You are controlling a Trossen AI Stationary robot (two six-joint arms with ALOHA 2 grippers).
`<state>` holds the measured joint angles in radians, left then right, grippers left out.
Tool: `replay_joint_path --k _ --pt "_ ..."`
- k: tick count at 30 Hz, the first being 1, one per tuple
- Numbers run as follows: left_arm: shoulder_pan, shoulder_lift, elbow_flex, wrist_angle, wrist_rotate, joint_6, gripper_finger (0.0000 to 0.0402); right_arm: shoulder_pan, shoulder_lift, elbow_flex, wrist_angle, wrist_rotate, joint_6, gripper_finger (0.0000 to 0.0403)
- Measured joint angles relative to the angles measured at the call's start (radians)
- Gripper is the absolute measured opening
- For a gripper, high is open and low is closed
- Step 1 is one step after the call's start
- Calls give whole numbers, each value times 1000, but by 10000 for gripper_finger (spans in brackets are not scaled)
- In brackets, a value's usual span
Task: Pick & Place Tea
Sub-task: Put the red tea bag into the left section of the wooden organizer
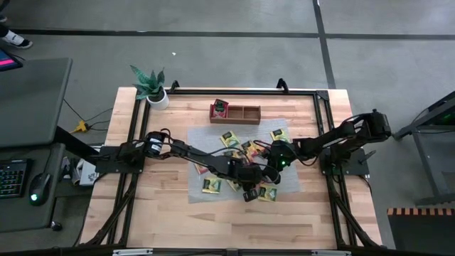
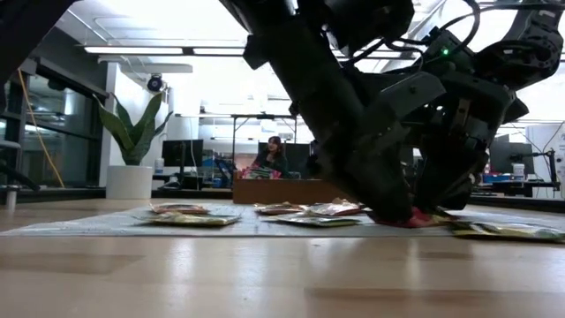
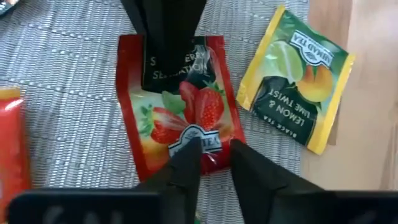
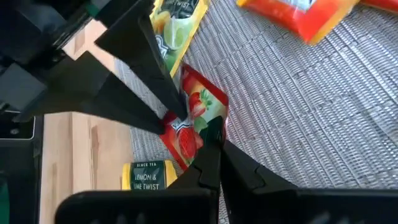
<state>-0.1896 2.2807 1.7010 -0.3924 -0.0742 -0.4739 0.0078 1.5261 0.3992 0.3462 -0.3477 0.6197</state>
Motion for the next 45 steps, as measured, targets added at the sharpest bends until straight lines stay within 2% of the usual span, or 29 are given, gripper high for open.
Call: replay_joint_path --k 5,13,18,23,26,29,33,35,38,40,42,45 --pt "1 -30 1 -103 8 35 137 0 -4 1 -1 3 -17 0" --pt "0 -100 1 -203 1 51 147 0 -3 -3 -13 -4 -41 0" --pt "0 -166 2 -304 -73 52 147 0 -3 -3 -11 -4 -45 0" --pt "0 -254 2 -433 -236 48 147 0 -16 -3 14 -2 -49 0" --pt "0 -304 0 -521 -313 32 147 0 -50 -3 15 1 -52 0" --pt "1 -348 0 -557 -344 7 147 -1 -102 -3 5 16 -58 0" --pt "0 -431 -51 -564 -377 -30 147 -1 -189 -3 -41 52 -66 0" --pt "0 -491 -114 -602 -391 -53 147 -4 -233 -3 -70 54 -72 0" --pt "6 -575 -213 -499 -407 -100 147 -12 -297 -3 -123 53 -81 0" --pt "7 -646 -305 -491 -405 -130 147 -22 -341 -3 -159 48 -86 0" --pt "21 -702 -382 -366 -398 -159 147 -34 -385 6 -227 28 -89 0" --pt "43 -777 -479 -313 -339 -187 147 -49 -437 83 -445 0 -168 0"
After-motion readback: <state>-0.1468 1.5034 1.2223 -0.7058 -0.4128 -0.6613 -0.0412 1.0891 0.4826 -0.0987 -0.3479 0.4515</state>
